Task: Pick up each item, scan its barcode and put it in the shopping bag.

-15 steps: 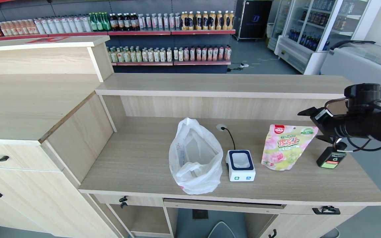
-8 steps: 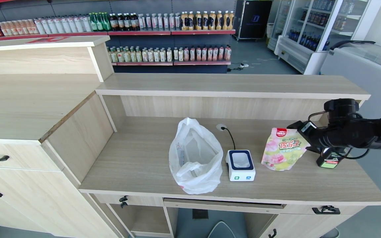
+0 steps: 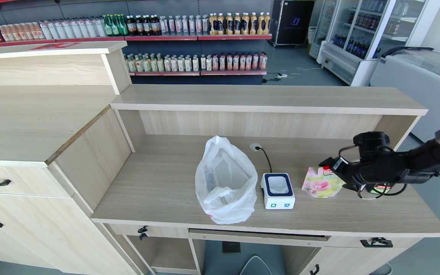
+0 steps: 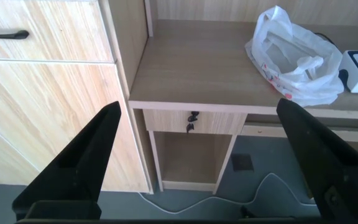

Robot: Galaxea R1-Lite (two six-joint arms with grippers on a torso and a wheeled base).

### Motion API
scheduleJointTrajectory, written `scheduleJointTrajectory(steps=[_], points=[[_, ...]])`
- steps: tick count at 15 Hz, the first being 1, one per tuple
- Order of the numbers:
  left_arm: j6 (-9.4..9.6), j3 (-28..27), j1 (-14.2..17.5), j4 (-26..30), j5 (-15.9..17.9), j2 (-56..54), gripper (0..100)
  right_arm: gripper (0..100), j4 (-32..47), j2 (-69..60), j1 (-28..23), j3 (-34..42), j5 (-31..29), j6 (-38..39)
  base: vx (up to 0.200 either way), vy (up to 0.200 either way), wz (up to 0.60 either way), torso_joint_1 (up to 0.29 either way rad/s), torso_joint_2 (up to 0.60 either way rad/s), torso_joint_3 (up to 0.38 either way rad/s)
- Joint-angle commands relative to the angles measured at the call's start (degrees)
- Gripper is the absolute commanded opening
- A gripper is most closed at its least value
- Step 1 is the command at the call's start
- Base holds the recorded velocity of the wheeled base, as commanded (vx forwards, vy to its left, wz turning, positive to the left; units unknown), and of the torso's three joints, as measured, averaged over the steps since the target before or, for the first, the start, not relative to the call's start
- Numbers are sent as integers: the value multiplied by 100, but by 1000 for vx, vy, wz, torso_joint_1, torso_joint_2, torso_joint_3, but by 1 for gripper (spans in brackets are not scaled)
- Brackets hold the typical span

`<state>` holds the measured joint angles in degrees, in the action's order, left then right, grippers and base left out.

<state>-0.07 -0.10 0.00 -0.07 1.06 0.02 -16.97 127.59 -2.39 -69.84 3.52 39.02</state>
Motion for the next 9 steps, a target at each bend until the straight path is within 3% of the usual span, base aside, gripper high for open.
scheduleJointTrajectory(steps=[1, 2, 3, 9], points=[[-1, 1, 0, -1, -1, -2, 100, 100, -131, 144, 107, 23, -1, -26, 0, 0, 0, 0, 0, 0], [-1, 1, 0, -1, -1, -2, 100, 100, -289, 170, 160, 93, -1, -35, 0, 0, 0, 0, 0, 0], [-1, 1, 0, -1, -1, -2, 100, 0, -342, 179, 213, 155, -18, -97, 0, 0, 0, 0, 0, 0], [-1, 1, 0, -1, -1, -2, 100, 0, -377, 73, 362, 559, -449, -1178, 0, 0, 0, 0, 0, 0]])
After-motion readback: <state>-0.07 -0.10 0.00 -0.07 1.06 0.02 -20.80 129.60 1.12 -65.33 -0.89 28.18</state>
